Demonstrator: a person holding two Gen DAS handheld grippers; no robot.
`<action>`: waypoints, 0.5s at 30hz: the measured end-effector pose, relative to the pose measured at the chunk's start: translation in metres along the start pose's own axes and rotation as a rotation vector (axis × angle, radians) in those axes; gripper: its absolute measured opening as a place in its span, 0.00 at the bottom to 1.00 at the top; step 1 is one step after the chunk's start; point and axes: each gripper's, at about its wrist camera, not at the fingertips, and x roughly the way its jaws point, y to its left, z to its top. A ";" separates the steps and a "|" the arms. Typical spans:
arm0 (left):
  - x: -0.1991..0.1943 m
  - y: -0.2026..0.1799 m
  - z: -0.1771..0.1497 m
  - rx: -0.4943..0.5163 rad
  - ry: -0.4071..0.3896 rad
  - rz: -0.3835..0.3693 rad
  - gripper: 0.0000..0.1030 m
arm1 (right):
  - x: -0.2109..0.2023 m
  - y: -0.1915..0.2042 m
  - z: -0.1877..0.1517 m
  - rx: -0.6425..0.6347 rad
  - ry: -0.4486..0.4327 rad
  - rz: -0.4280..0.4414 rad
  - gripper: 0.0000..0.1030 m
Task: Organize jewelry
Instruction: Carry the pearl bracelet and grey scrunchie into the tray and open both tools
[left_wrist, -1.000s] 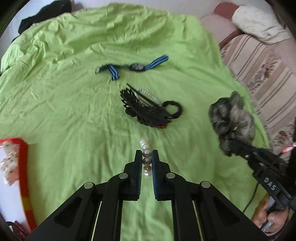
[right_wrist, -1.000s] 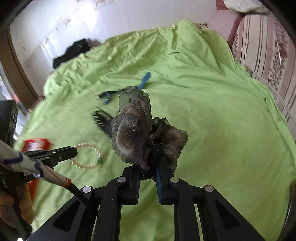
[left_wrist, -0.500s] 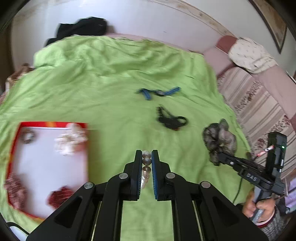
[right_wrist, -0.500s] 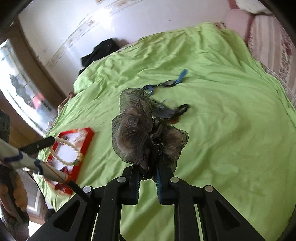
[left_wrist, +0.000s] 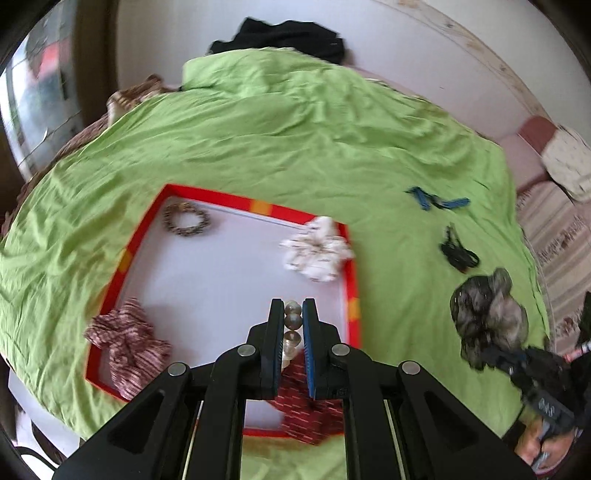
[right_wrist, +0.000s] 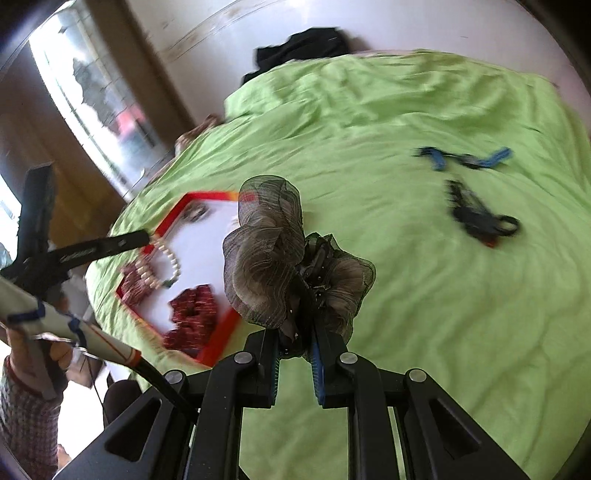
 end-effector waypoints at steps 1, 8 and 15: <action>0.004 0.011 0.003 -0.015 0.002 0.008 0.09 | 0.006 0.009 0.002 -0.015 0.007 0.006 0.15; 0.032 0.069 0.025 -0.087 0.017 0.054 0.09 | 0.056 0.069 0.024 -0.067 0.076 0.103 0.15; 0.061 0.122 0.043 -0.154 0.042 0.107 0.09 | 0.115 0.095 0.045 0.013 0.159 0.237 0.15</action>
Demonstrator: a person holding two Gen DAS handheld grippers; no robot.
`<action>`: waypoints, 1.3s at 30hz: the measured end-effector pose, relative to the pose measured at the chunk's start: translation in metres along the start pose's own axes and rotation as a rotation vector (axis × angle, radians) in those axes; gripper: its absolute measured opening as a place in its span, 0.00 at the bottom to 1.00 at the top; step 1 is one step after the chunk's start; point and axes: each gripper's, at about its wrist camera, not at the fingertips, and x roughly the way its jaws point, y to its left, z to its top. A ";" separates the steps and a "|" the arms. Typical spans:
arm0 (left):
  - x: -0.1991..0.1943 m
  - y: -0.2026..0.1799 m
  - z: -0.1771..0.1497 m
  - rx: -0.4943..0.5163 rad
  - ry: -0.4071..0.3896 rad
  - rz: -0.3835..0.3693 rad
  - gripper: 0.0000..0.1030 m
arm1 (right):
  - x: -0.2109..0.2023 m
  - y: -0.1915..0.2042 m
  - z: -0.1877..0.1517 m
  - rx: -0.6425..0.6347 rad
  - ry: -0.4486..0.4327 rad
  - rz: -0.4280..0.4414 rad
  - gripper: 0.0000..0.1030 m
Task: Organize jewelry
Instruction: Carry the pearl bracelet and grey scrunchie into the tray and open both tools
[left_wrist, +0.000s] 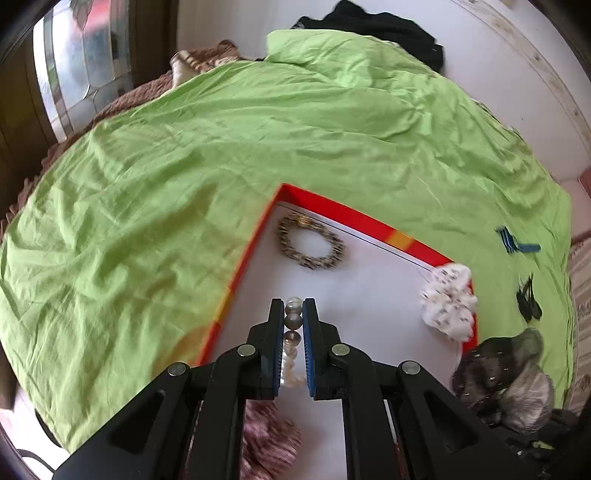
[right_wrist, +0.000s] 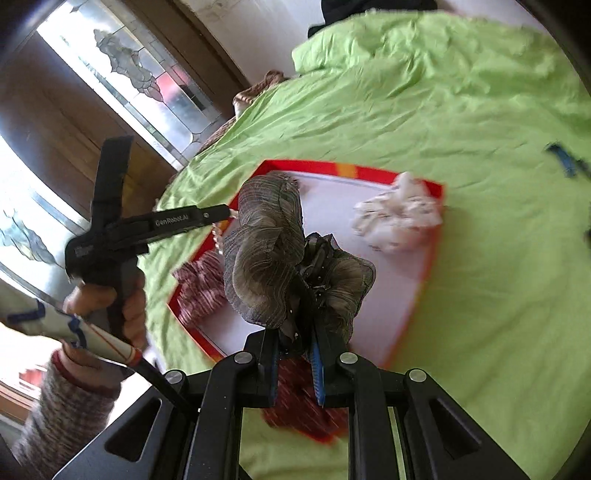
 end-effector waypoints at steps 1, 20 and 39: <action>0.004 0.005 0.003 -0.008 0.002 -0.001 0.09 | 0.005 -0.001 0.003 0.018 0.005 0.016 0.15; 0.026 0.027 0.008 -0.012 0.001 -0.014 0.09 | 0.081 -0.032 0.060 0.194 0.045 0.036 0.22; -0.056 0.012 -0.005 -0.050 -0.147 -0.083 0.44 | 0.041 -0.016 0.055 0.147 -0.016 0.020 0.62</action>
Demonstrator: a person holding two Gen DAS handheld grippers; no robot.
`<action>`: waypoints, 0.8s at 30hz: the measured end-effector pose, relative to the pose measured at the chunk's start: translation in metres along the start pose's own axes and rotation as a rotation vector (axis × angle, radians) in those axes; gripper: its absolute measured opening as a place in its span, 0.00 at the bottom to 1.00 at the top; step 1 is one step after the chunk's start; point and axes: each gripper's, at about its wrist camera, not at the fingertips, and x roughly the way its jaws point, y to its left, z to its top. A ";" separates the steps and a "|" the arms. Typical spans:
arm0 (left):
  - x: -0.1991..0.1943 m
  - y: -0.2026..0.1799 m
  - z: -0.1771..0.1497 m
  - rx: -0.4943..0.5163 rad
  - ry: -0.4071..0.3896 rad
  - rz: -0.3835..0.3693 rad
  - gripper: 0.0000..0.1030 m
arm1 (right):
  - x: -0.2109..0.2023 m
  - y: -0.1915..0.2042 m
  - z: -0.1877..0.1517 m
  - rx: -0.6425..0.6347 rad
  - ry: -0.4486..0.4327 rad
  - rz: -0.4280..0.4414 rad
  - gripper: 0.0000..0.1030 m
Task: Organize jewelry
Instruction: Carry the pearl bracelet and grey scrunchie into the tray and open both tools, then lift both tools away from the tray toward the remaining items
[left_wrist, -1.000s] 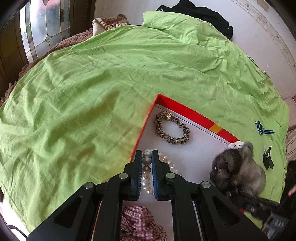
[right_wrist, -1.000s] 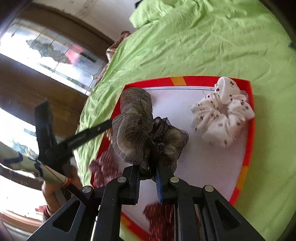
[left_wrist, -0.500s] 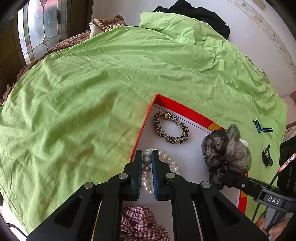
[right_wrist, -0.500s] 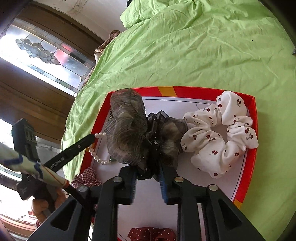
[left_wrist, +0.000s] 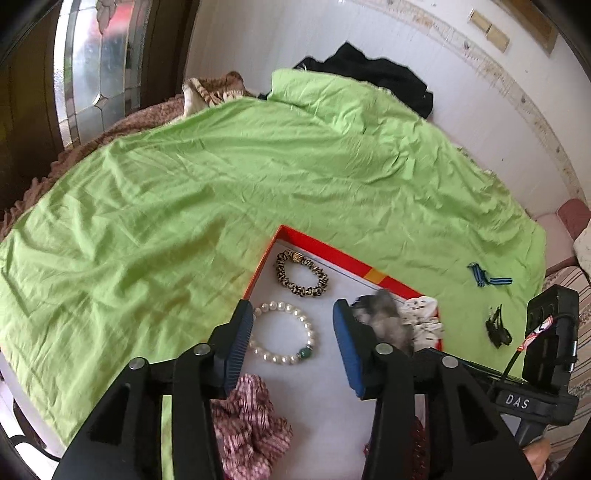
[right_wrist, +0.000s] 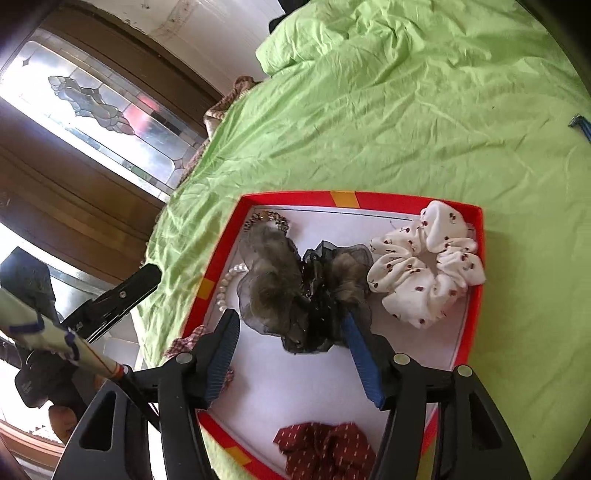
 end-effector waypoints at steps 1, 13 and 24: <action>-0.007 -0.002 -0.002 0.002 -0.010 0.006 0.44 | -0.007 0.002 -0.002 -0.007 -0.008 -0.003 0.62; -0.073 -0.042 -0.064 0.072 -0.080 0.112 0.56 | -0.095 -0.003 -0.068 -0.092 -0.085 -0.060 0.67; -0.104 -0.120 -0.148 0.152 -0.096 0.118 0.61 | -0.161 -0.042 -0.146 -0.067 -0.179 -0.194 0.68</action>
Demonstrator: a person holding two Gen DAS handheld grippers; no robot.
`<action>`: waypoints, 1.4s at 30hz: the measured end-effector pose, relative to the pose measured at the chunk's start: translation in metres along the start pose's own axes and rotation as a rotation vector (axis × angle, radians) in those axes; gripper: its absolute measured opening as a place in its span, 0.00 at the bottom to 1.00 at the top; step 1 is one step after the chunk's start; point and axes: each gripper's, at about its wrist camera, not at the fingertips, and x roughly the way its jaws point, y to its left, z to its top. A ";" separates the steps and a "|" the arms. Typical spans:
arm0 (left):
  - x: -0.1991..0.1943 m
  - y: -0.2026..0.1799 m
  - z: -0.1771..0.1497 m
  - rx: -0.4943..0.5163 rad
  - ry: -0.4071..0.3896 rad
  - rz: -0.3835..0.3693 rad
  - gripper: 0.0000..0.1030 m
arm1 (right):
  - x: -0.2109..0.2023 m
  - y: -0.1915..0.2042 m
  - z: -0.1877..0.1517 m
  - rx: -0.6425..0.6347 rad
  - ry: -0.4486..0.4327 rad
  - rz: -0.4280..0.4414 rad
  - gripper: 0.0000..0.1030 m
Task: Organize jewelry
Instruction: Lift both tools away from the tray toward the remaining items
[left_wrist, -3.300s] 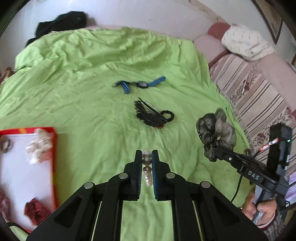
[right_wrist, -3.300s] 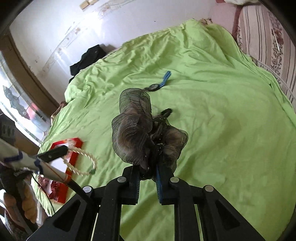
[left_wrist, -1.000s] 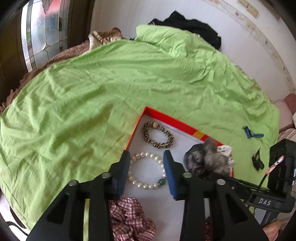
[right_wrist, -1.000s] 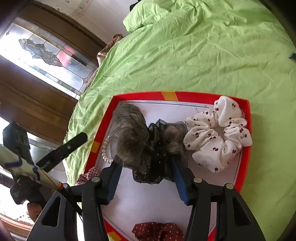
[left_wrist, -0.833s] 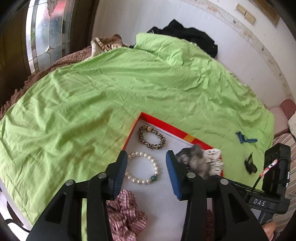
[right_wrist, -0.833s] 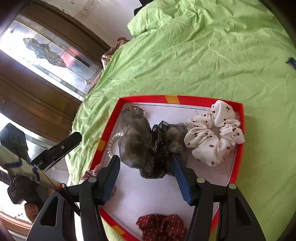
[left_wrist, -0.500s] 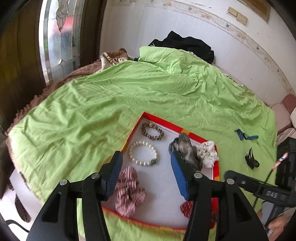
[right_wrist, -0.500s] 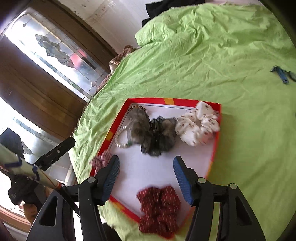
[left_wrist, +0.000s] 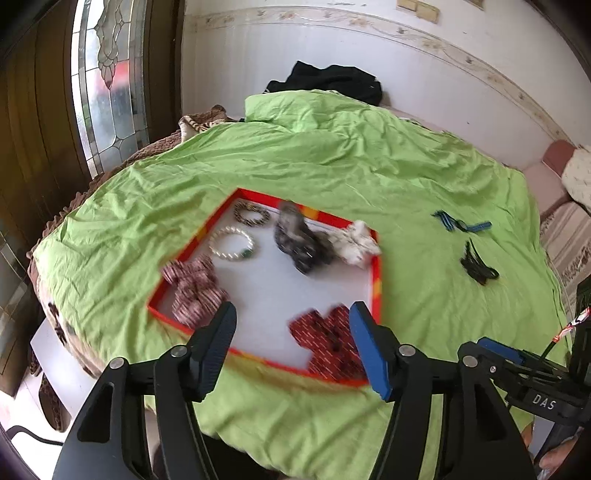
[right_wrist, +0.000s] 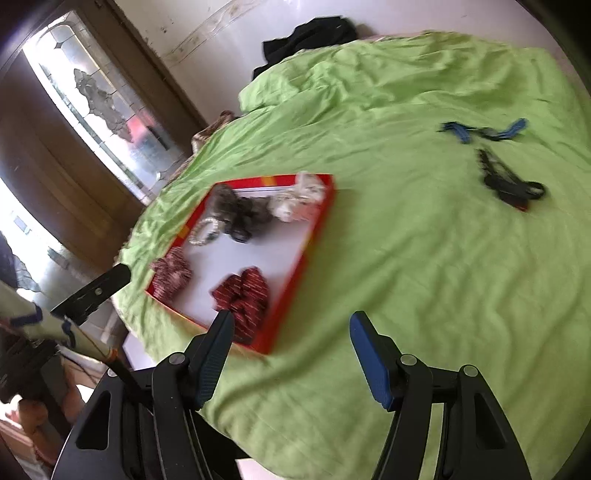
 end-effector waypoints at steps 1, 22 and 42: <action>-0.003 -0.008 -0.006 0.011 0.002 0.001 0.61 | -0.006 -0.005 -0.005 0.001 -0.011 -0.017 0.68; -0.007 -0.114 -0.058 0.264 0.050 0.009 0.62 | -0.065 -0.089 -0.063 0.060 -0.121 -0.271 0.68; 0.022 -0.144 -0.068 0.336 0.127 0.007 0.62 | -0.067 -0.132 -0.068 0.148 -0.115 -0.302 0.68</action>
